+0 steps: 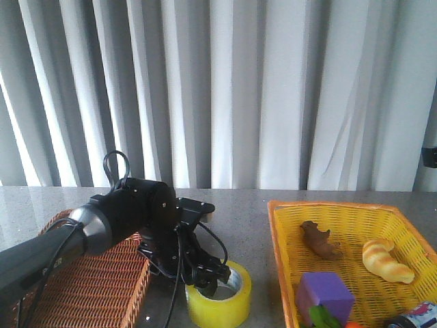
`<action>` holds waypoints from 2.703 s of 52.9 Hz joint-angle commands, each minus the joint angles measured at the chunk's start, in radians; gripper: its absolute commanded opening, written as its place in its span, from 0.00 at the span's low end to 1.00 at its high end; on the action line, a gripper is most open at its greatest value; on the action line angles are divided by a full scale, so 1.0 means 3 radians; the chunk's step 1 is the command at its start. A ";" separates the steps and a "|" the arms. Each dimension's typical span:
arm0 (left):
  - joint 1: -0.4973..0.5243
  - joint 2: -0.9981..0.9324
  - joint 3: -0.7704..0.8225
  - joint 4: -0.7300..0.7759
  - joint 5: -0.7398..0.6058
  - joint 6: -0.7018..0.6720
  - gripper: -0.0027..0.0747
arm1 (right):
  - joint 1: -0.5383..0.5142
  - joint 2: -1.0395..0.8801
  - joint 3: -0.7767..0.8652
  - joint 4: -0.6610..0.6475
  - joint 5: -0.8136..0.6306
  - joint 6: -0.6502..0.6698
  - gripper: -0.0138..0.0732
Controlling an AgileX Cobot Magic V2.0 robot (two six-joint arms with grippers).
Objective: Transfer tape with both arms
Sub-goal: 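Reach the left gripper down to the tape roll on the table, then grasp the tape rim with the left gripper and lift it, then lower the tape into the brown basket and open the left gripper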
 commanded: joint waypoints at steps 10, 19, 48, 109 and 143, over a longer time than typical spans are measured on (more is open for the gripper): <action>-0.0024 -0.0188 -0.0116 -0.0058 -0.0205 -0.0365 0.24 | -0.0015 -0.0077 -0.0084 -0.0062 -0.0244 -0.0002 0.15; -0.0024 -0.0191 -0.0116 -0.0058 -0.0220 -0.0365 0.02 | -0.0015 -0.0077 -0.0084 -0.0062 -0.0244 -0.0002 0.15; -0.0016 -0.0842 -0.0821 0.0217 -0.0352 -0.0355 0.03 | -0.0015 -0.0077 -0.0084 -0.0062 -0.0244 -0.0002 0.15; 0.1244 -0.1024 0.0867 0.0559 -0.0346 -0.0419 0.03 | -0.0015 -0.0077 -0.0084 -0.0062 -0.0244 -0.0002 0.15; 0.1241 -0.0937 0.0863 0.0556 -0.0241 -0.0358 0.81 | -0.0015 -0.0077 -0.0084 -0.0062 -0.0244 -0.0002 0.15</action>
